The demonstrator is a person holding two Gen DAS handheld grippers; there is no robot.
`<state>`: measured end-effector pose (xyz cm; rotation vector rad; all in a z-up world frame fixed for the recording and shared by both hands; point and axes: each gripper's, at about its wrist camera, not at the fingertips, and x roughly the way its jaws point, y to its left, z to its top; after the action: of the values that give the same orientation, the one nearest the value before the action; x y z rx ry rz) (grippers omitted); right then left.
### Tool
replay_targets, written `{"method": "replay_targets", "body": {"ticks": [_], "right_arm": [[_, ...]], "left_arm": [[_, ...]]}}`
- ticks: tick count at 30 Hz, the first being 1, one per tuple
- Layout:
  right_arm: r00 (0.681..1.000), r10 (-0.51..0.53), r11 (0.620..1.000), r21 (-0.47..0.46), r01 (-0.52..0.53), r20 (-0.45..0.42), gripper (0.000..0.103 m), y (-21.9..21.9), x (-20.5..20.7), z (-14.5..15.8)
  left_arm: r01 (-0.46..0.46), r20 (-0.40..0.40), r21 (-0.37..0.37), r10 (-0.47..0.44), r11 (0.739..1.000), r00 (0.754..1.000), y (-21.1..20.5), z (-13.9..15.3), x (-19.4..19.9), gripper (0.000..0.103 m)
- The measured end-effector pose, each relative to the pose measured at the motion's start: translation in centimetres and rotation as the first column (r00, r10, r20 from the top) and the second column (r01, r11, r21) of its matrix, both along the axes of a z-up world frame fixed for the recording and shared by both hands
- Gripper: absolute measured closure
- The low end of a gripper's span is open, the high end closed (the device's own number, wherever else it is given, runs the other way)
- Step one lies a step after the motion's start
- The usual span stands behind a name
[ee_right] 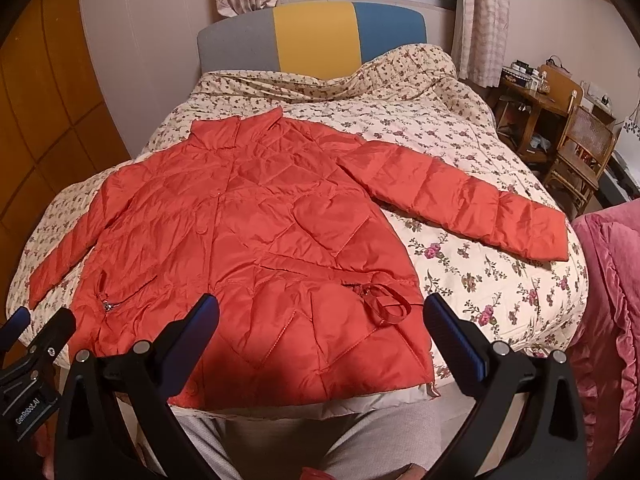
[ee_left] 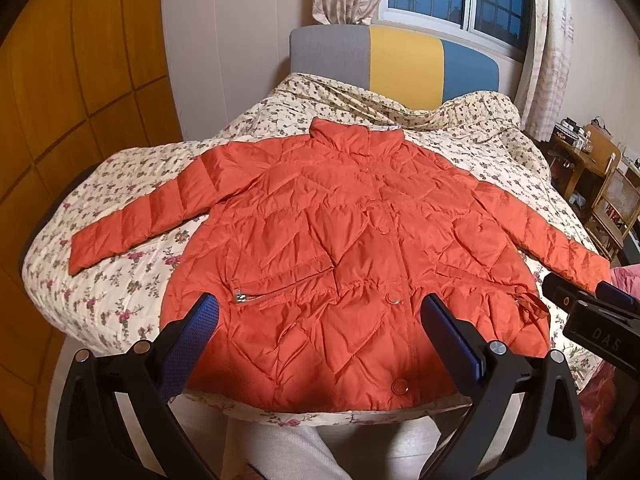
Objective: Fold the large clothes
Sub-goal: 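Grasp the jacket sleeve cuff with the right tool and lift it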
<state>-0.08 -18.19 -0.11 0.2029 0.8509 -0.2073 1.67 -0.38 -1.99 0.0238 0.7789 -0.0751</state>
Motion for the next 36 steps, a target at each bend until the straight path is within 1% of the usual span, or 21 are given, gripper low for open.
{"method": "replay_targets", "body": {"ticks": [6,10,12,14,16,17,18,20,21,23,25,28,31,33,34,35,36], "right_arm": [[1.000,-0.001,1.000,-0.001,0.001,-0.001,0.002,-0.3,0.4,-0.2],[1.000,-0.009,1.000,0.016,0.008,0.010,0.002,-1.4,1.5,-1.0],[0.999,0.005,0.998,0.069,-0.008,0.035,0.002,-2.6,2.4,-1.9],[0.999,-0.004,0.994,0.110,0.001,0.034,0.002,-3.9,3.2,-2.8],[0.998,-0.002,0.987,0.159,-0.007,0.058,0.002,-5.5,4.3,-4.1],[0.999,-0.004,0.983,0.182,-0.005,0.046,0.002,-6.3,4.8,-4.9],[0.999,-0.027,0.981,0.194,0.023,0.018,0.002,-7.6,5.5,-6.0],[0.998,-0.060,0.977,0.204,0.066,-0.032,0.002,-9.6,6.4,-7.5],[0.997,-0.073,0.973,0.216,0.079,-0.036,0.002,-10.5,6.6,-8.1],[0.988,-0.155,0.956,0.248,0.155,-0.021,0.002,-13.2,6.8,-9.5],[0.965,-0.262,0.918,0.306,0.253,-0.015,0.002,-16.3,6.6,-10.8],[0.926,-0.377,0.847,0.401,0.349,-0.008,0.002,-20.2,6.4,-12.2],[0.886,-0.463,0.781,0.467,0.415,-0.013,0.011,-23.0,6.4,-13.5],[0.853,-0.521,0.725,0.510,0.463,-0.034,0.015,-24.8,6.2,-14.3],[0.825,-0.564,0.680,0.544,0.492,-0.042,0.019,-25.9,6.0,-14.9],[0.810,-0.585,0.658,0.562,0.501,-0.036,0.024,-26.5,5.8,-15.1],[0.787,-0.617,0.630,0.586,0.510,-0.021,0.026,-27.4,5.6,-15.2]], "left_arm": [[0.006,0.005,-0.002,-0.006,1.000,1.000,-0.2,0.0,0.4,0.003],[0.016,-0.002,-0.018,-0.016,1.000,1.000,-0.2,-0.4,1.1,0.003],[0.035,-0.004,-0.046,-0.036,0.998,0.999,0.1,-0.9,1.8,0.003],[0.046,0.001,-0.091,-0.046,0.995,0.999,0.7,-1.6,2.4,0.003],[0.025,0.009,-0.135,-0.024,0.991,1.000,1.6,-2.5,3.2,0.003],[0.009,0.014,-0.136,-0.007,0.991,1.000,1.9,-2.9,3.6,0.003],[-0.014,-0.001,-0.108,0.014,0.994,1.000,2.2,-3.6,4.5,0.003],[-0.023,-0.026,-0.062,0.021,0.998,0.999,2.3,-4.5,5.9,0.003],[-0.030,-0.045,-0.032,0.028,0.999,0.999,2.6,-5.2,6.9,0.003],[-0.045,-0.060,0.004,0.045,0.999,0.997,3.3,-6.1,8.4,0.003],[-0.049,-0.075,0.041,0.052,0.998,0.996,4.0,-6.9,10.2,0.003],[-0.077,-0.076,0.056,0.082,0.995,0.994,5.3,-7.9,12.3,0.003],[-0.131,-0.083,0.055,0.135,0.990,0.987,6.6,-8.9,14.6,0.003],[-0.156,-0.063,0.064,0.160,0.986,0.985,7.4,-9.6,16.1,0.003],[-0.165,-0.060,0.077,0.170,0.983,0.984,7.6,-9.9,16.7,0.003],[-0.172,-0.057,0.091,0.178,0.981,0.982,7.8,-10.3,17.3,0.003],[-0.177,-0.056,0.106,0.184,0.978,0.981,8.1,-10.7,18.1,0.003]]}}
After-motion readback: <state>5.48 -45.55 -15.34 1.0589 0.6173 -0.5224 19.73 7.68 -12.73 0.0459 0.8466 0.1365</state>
